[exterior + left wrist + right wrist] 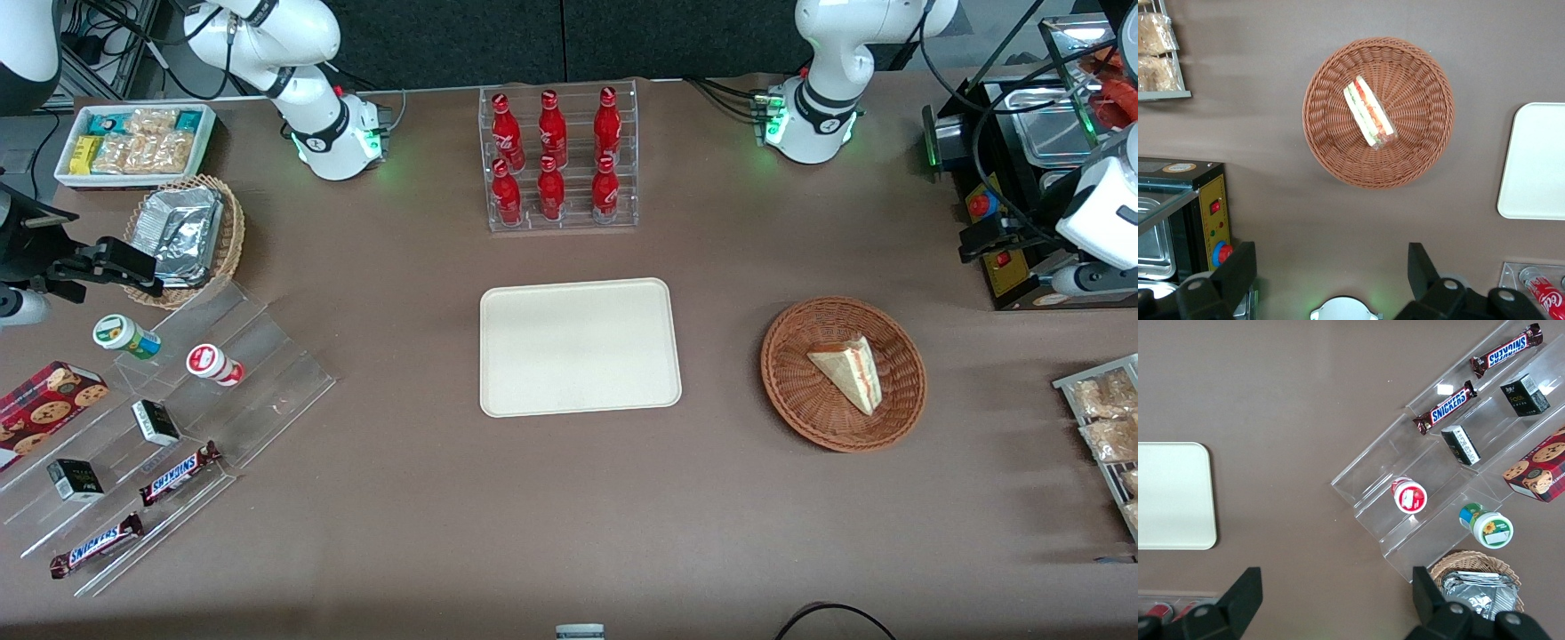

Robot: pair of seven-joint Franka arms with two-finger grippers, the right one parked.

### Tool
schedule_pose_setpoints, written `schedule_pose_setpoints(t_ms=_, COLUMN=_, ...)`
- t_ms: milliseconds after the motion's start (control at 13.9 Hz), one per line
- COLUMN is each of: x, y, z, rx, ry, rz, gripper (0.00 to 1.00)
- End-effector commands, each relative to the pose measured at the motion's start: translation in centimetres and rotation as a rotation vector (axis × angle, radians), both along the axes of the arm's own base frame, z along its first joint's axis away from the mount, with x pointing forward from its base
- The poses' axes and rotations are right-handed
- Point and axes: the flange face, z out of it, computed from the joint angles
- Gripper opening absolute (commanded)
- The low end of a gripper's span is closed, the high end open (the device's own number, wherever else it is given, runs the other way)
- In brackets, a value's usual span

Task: Place sandwich from basket to tray
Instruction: 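Move the left gripper over the wrapped sandwich in the wicker basket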

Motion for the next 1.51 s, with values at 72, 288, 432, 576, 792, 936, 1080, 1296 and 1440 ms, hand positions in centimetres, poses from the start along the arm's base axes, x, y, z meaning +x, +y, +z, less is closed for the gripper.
schedule_pose_setpoints(t_ms=72, x=-0.3, y=-0.3, z=0.5, rx=-0.008, ry=-0.008, rz=-0.005, gripper=1.00)
schedule_pose_setpoints(t_ms=288, x=0.1, y=-0.4, z=-2.2, rx=-0.016, ry=-0.017, rz=-0.015, gripper=1.00)
schedule_pose_setpoints(t_ms=432, x=-0.1, y=-0.5, z=-5.8, rx=-0.021, ry=0.024, rz=-0.013, gripper=1.00)
schedule_pose_setpoints(t_ms=576, x=0.1, y=-0.4, z=-9.1, rx=-0.018, ry=0.000, rz=0.004, gripper=1.00)
schedule_pose_setpoints(t_ms=792, x=0.3, y=-0.8, z=-13.8, rx=0.002, ry=-0.045, rz=0.134, gripper=1.00)
schedule_pose_setpoints(t_ms=936, x=0.1, y=-2.1, z=-16.7, rx=0.015, ry=-0.089, rz=0.238, gripper=1.00)
schedule_pose_setpoints(t_ms=1080, x=0.1, y=-3.1, z=-18.7, rx=0.020, ry=-0.146, rz=0.338, gripper=1.00)
schedule_pose_setpoints(t_ms=1296, x=0.2, y=-3.6, z=-21.3, rx=0.041, ry=-0.168, rz=0.386, gripper=1.00)
schedule_pose_setpoints(t_ms=1440, x=0.1, y=-3.5, z=-23.8, rx=0.059, ry=-0.188, rz=0.395, gripper=1.00)
